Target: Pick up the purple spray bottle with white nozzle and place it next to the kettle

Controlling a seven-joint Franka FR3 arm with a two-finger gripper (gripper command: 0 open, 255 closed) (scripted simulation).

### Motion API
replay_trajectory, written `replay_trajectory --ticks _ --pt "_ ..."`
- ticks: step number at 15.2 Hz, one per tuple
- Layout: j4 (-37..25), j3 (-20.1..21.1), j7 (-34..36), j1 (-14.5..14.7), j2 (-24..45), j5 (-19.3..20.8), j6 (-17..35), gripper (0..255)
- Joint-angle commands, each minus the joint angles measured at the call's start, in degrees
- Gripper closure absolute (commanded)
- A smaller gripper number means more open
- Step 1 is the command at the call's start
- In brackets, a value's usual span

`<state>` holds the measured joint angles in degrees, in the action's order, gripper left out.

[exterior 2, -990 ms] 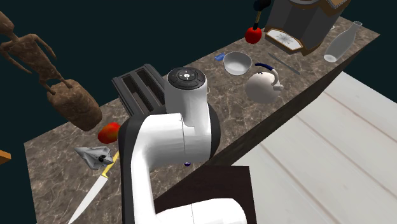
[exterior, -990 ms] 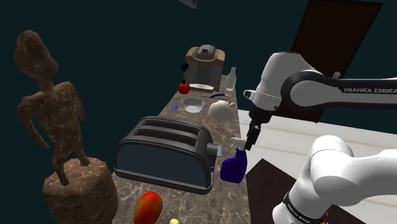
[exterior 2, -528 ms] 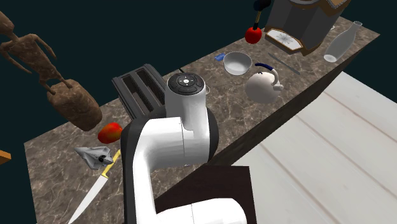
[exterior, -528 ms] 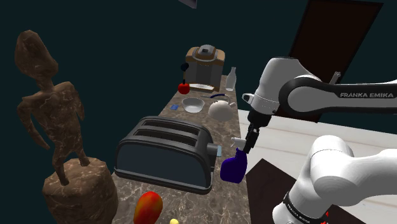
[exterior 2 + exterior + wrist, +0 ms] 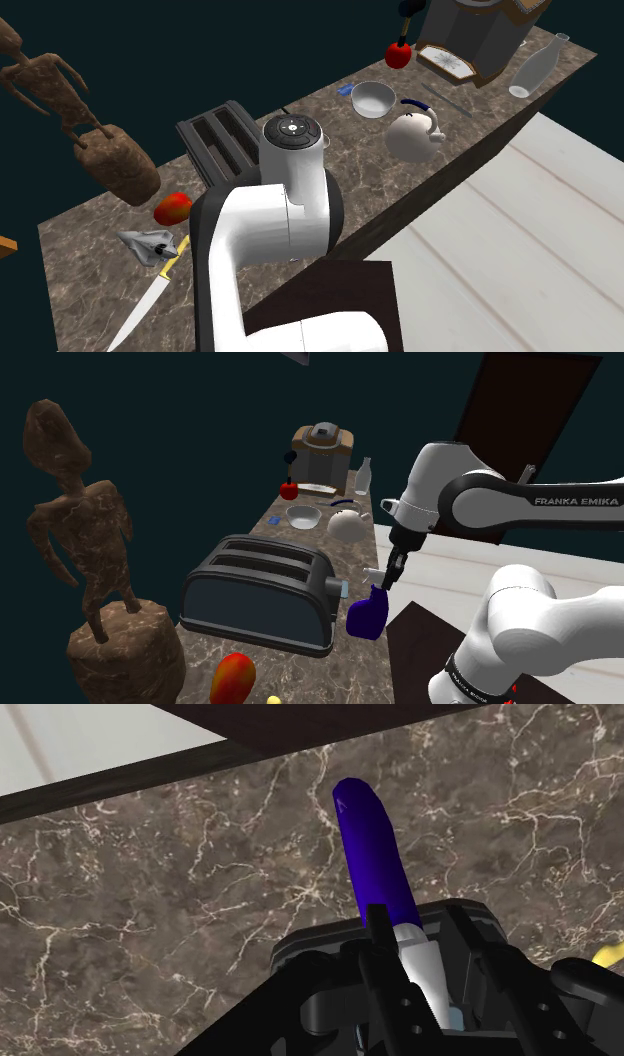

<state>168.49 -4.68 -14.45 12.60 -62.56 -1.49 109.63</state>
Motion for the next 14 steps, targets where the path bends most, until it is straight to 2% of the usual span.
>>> replay_trajectory --ticks 1,4,14 --pt "0.01 0.00 0.00 0.00 0.00 0.01 0.00 255" --pt "0.02 0.00 -0.01 -0.01 0.02 0.01 0.02 255" --pt "-7.66 0.41 0.64 0.29 -0.02 -0.27 -7.66 255"
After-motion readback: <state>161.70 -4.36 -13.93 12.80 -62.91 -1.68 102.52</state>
